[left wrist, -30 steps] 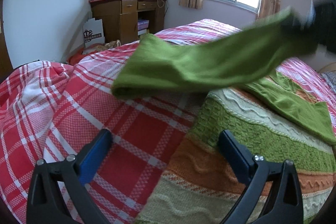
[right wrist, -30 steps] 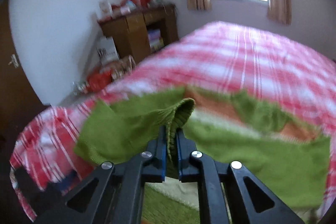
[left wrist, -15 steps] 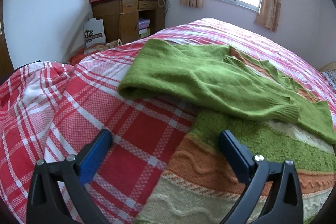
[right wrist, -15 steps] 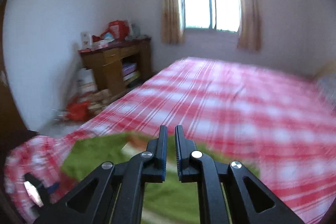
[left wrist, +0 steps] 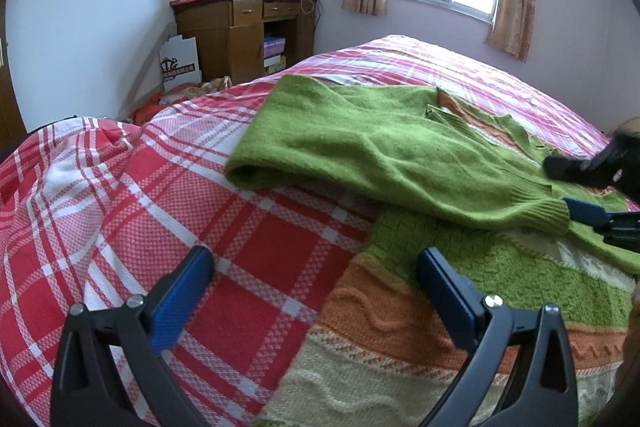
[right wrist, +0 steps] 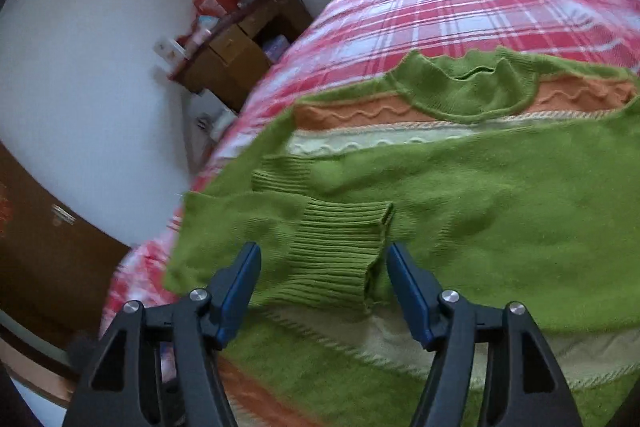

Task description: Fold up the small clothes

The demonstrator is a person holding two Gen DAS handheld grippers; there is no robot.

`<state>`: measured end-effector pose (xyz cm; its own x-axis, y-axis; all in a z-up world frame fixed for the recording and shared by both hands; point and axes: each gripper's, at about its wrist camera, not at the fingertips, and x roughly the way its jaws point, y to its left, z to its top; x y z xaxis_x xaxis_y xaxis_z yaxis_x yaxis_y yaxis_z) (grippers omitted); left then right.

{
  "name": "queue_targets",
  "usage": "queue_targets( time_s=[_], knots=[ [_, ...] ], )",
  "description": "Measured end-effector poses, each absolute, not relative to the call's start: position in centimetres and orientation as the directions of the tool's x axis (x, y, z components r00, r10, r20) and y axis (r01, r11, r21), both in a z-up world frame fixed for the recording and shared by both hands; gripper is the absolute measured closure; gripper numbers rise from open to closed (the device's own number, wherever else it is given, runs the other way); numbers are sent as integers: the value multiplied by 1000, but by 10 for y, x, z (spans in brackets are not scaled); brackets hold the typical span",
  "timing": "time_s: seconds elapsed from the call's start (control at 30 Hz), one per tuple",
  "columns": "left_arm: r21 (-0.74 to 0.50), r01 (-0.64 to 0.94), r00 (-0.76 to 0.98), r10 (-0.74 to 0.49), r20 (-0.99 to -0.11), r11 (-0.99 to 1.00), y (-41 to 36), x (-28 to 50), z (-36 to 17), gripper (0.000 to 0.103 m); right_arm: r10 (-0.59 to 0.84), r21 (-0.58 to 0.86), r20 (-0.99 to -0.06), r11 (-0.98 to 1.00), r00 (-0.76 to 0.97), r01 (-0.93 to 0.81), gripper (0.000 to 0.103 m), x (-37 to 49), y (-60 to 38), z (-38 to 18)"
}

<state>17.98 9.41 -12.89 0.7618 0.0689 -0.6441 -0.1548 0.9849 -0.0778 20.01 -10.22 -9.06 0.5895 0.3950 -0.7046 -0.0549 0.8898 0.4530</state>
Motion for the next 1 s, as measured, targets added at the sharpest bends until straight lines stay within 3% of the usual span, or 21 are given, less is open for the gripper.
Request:
queue_targets(
  time_s=[0.03,0.1,0.17,0.23,0.5,0.7,0.87,1.0],
  knots=[
    [-78,-155,762,68,-644,985,94,180,-129,0,398,437,-719,896,570,-74,52,202,-95,-94],
    [-77,-155,762,70,-644,985,94,179,-128,0,331,336,-751,936,572,-102,62,202,-81,-94],
    [-79,-154,763,68,-643,985,94,179,-129,0,273,247,-773,961,572,-125,91,202,-71,-92],
    [-78,-155,763,69,-643,985,94,179,-128,0,269,235,-776,963,571,-135,94,201,-70,-84],
    [-77,-155,762,69,-644,985,94,180,-128,0,177,77,-588,984,789,-164,95,179,-79,34],
    [-76,-156,761,70,-645,985,93,180,-127,0,44,-54,-464,996,885,-77,95,158,-112,100],
    [-75,-156,760,71,-646,985,93,180,-127,0,-76,-99,-492,995,867,31,95,147,-168,90],
    [-73,-157,760,73,-645,985,94,181,-127,0,-118,-64,-589,993,799,100,95,145,-219,41]
  ],
)
